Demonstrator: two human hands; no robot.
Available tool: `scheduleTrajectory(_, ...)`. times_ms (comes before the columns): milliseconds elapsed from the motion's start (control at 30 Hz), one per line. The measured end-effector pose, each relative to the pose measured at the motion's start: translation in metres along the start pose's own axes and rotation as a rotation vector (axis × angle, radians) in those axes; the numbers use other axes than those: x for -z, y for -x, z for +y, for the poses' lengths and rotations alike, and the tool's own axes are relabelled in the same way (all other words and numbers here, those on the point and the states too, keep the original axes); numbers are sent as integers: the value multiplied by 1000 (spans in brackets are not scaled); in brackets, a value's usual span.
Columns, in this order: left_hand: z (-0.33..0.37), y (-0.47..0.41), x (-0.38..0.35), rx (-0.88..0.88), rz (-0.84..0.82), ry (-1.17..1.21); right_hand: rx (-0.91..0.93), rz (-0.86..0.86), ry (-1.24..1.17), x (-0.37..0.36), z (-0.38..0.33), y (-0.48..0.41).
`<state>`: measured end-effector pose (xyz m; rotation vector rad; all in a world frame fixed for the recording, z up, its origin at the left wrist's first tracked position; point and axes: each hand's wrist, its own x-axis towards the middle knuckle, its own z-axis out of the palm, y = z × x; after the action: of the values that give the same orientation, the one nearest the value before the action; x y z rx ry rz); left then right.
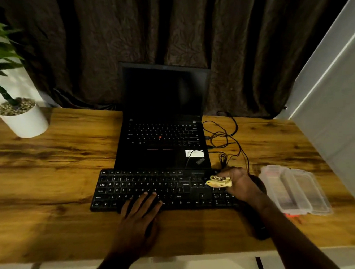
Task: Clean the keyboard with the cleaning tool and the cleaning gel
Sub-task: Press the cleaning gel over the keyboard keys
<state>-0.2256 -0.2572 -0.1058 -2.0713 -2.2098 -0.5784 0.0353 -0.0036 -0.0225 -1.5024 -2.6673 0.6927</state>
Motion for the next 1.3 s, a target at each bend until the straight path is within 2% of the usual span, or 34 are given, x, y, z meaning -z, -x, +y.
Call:
scheduleTrajectory(100,0,0,0,-3,-2,-2,32,-7,6,2,-6,-1)
scheduleTrajectory(300,-1,0,-1,3,-23,-9,-89,23,27,13,20,7)
scheduleTrajectory(533,-1,-1,-2,24,-34,4,20,52,6,-9,6,-4)
scheduleTrajectory(800,-2,0,-6,26,-27,9,-85,66,57,-11,70,-1)
scheduleTrajectory(1100,-2,0,-3,37,-46,-20,8,84,7,-17,26,9)
scheduleTrajectory(1300,-1,1,-3,22,-27,-26,-138,59,68,-12,59,13)
